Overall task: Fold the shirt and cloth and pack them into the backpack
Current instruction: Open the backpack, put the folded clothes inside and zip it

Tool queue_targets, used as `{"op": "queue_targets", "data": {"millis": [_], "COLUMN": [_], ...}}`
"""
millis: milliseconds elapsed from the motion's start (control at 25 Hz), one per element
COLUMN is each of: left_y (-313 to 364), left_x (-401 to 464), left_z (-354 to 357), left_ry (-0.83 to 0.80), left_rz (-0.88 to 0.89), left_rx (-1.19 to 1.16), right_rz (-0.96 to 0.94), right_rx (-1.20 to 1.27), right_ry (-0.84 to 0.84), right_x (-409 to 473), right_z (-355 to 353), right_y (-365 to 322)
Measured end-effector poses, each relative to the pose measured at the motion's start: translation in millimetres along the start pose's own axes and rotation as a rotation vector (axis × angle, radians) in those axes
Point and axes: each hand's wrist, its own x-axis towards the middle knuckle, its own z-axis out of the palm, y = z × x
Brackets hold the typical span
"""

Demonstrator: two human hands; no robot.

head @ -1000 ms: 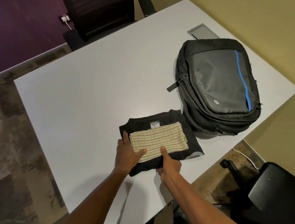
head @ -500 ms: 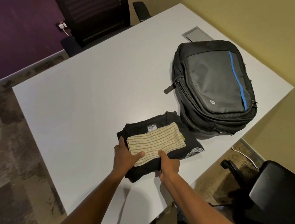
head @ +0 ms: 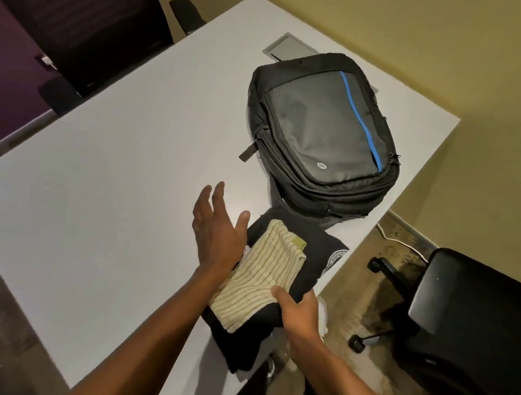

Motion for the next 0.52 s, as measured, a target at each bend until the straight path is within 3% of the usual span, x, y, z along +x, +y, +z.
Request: {"op": "queue_targets", "data": {"millis": [200,400,520], "left_y": [100,168,186], "left_x": [43,81,88], "left_z": [51,99,120], "left_ry": [-0.251,-0.569,-0.61], "left_rz": [0.44,0.51,0.564], "left_rx": [-0.06,0.209,0.458], "right_rz": [-0.028,-0.098,-0.183], "right_rx": [0.046,0.111,0.178], "right_ry": [-0.069,-0.03,0.013], "right_x": [-20,-15,-6], "right_z": [-49,-98,-120], "right_y": [-21,-56,-88]}}
